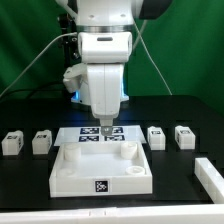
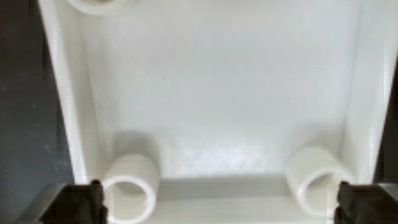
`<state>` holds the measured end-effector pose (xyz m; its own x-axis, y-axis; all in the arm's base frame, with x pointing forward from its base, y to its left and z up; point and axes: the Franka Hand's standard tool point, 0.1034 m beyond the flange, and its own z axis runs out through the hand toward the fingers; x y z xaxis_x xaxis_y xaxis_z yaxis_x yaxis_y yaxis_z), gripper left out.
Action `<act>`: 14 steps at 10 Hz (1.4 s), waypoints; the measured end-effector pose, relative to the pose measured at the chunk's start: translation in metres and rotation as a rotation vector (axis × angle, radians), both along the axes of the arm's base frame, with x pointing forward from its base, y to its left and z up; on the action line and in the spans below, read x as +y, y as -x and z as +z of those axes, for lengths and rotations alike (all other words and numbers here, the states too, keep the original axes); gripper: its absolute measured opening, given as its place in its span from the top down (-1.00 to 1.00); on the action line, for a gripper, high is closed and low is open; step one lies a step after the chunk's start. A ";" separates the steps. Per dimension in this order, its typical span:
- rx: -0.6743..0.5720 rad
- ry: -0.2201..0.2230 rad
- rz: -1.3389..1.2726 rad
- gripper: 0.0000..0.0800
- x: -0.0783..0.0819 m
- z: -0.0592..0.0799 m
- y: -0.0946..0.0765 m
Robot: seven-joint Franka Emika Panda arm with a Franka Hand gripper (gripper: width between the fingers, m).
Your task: Assemble one leg
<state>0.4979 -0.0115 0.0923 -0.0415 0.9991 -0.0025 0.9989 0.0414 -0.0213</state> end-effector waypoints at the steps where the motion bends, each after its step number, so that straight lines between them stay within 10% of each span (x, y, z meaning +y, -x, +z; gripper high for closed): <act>1: 0.001 -0.001 0.030 -0.63 0.001 -0.001 0.000; 4: 0.006 -0.001 0.018 -0.63 0.000 -0.003 0.001; 9: 0.012 -0.020 -0.012 -0.63 -0.011 -0.058 0.077; 14: 0.035 -0.030 -0.071 -0.63 -0.008 -0.081 0.079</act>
Offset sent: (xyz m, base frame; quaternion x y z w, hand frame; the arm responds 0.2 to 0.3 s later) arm 0.0000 0.0000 0.0000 0.0000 0.0000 0.0000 1.0000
